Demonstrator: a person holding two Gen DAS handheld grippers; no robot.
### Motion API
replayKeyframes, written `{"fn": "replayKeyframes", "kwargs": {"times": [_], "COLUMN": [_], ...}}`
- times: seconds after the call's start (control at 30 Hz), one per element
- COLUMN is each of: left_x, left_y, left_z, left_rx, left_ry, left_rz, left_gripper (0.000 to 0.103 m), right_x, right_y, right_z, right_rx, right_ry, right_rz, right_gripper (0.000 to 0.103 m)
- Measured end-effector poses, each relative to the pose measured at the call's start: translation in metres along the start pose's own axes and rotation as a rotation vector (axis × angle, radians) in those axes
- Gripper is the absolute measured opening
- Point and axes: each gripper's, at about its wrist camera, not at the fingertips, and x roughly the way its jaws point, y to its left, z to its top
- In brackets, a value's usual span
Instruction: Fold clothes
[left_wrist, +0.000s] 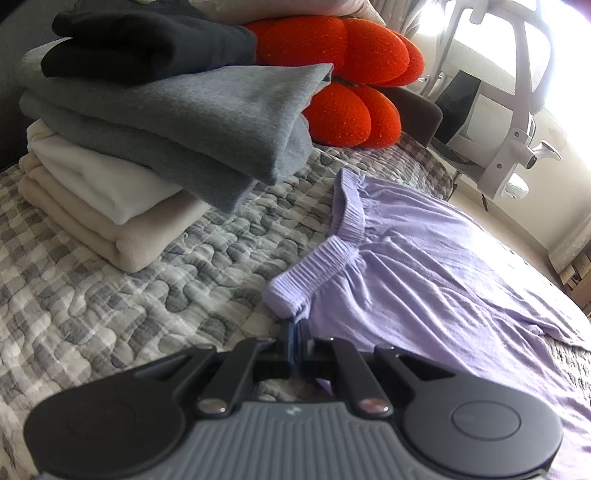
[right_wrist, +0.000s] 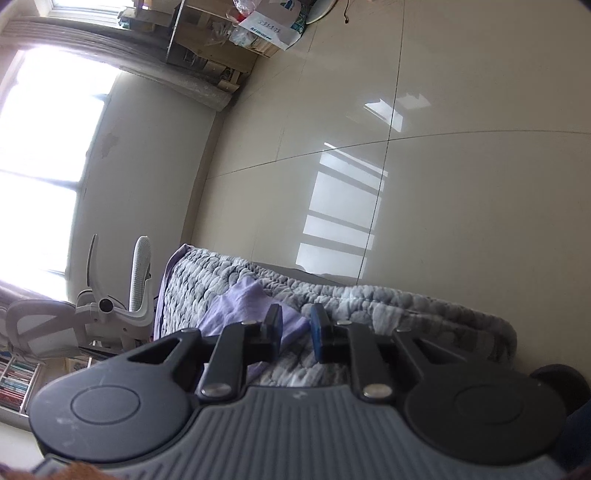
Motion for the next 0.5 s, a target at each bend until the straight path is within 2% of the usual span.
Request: {"fn": "replayKeyframes", "kwargs": {"times": [0.1,0.13,0.17,0.27,0.5], "left_x": [-0.001,-0.001,-0.001,-0.003,-0.017], "left_y": [-0.001,-0.001,-0.001,0.002,0.009], "left_z": [-0.001,-0.001,-0.001,0.003,0.018], "left_rx": [0.001,-0.001,-0.005,-0.039,-0.104], "left_ry": [-0.004,-0.005,-0.004,0.003,-0.011], "left_rz": [0.007,0.009,0.010,-0.003,-0.052], "left_gripper": [0.001,0.001,0.001,0.001,0.001], "right_x": [0.000,-0.001,-0.002,-0.008,-0.030], "right_y": [0.003,0.005,0.008,0.013,0.048], "right_z": [-0.001,-0.002,-0.003,-0.004,0.001], "right_rx": [-0.023,-0.050,-0.067,-0.072,-0.183], "right_ry": [-0.008,-0.017,-0.026,-0.069,-0.165], "right_rz": [0.001,-0.018,-0.020,0.012,0.077], "right_gripper": [0.016,0.006,0.004,0.003,0.003]}}
